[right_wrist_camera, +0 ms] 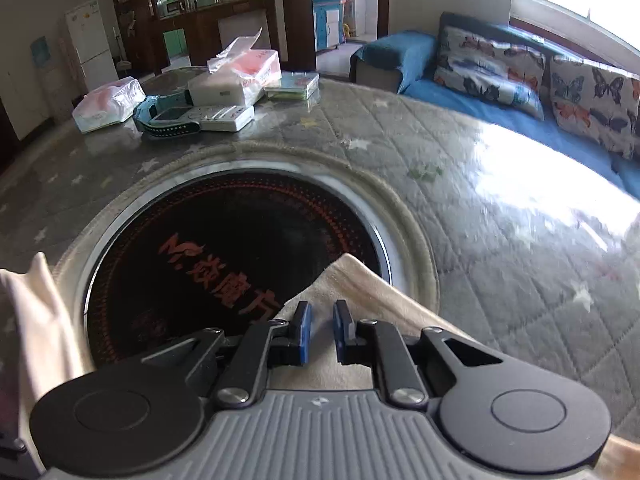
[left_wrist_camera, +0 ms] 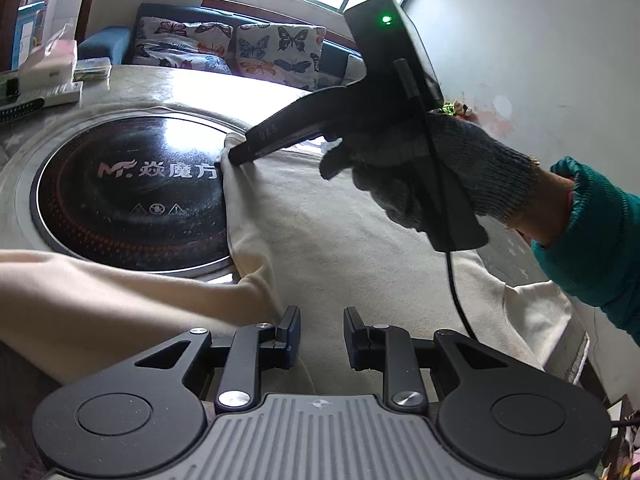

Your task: Fold clothes

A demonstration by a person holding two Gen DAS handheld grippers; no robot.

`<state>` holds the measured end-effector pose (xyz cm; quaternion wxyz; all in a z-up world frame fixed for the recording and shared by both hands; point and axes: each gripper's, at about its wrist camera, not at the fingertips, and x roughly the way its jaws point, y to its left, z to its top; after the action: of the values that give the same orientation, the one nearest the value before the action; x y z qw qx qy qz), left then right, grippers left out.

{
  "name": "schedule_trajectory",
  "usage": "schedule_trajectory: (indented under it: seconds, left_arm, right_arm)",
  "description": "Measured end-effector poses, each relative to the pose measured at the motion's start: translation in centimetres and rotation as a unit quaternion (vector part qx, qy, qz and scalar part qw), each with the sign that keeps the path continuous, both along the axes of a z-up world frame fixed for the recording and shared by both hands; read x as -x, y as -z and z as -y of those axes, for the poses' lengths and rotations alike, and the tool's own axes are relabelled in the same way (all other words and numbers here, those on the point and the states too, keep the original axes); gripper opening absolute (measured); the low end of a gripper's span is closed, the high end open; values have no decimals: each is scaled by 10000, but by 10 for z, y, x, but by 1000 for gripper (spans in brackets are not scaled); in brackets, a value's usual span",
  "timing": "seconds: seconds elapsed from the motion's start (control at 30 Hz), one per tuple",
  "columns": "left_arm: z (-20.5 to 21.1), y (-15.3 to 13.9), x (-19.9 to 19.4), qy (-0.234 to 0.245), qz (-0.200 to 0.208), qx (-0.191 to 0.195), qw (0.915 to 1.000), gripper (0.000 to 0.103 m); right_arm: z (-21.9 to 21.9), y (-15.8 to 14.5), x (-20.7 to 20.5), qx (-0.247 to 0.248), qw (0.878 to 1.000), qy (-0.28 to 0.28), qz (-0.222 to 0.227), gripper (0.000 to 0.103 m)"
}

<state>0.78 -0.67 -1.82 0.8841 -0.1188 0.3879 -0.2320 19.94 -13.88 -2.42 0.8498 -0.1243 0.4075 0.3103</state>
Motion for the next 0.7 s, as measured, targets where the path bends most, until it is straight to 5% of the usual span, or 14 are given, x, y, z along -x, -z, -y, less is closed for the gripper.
schedule_trajectory:
  seconds: [0.27, 0.43, 0.7]
  left_arm:
    - [-14, -9, 21, -158, 169, 47, 9997, 26]
    - [-50, -21, 31, -865, 250, -102, 9959, 27]
    - [-136, -25, 44, -2681, -200, 133, 9631, 41]
  right_arm:
    - [-1, 0, -13, -58, 9994, 327, 9, 11]
    - [4, -13, 1, -122, 9998, 134, 40, 12]
    - [2, -34, 60, -101, 9972, -723, 159, 20]
